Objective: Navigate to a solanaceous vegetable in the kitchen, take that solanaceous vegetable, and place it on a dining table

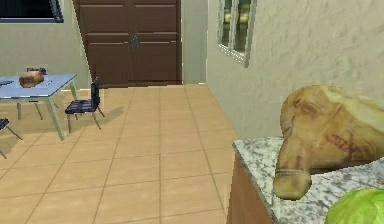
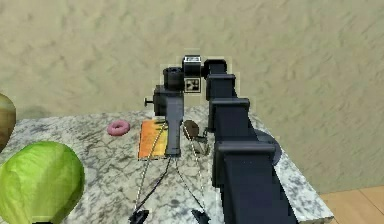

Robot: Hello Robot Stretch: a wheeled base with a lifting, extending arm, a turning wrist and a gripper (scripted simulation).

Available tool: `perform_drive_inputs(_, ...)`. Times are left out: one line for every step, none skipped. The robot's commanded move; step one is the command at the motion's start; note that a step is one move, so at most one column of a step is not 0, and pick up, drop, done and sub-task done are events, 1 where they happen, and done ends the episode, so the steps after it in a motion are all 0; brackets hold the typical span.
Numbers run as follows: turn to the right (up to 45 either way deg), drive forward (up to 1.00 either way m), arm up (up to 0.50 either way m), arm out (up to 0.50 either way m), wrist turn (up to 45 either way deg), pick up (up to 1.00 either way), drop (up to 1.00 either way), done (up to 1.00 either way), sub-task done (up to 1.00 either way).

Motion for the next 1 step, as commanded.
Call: perform_drive_inputs(0.0,0.00,0.00,0.00,45.0,0.00,0.00,0.00,0.00)
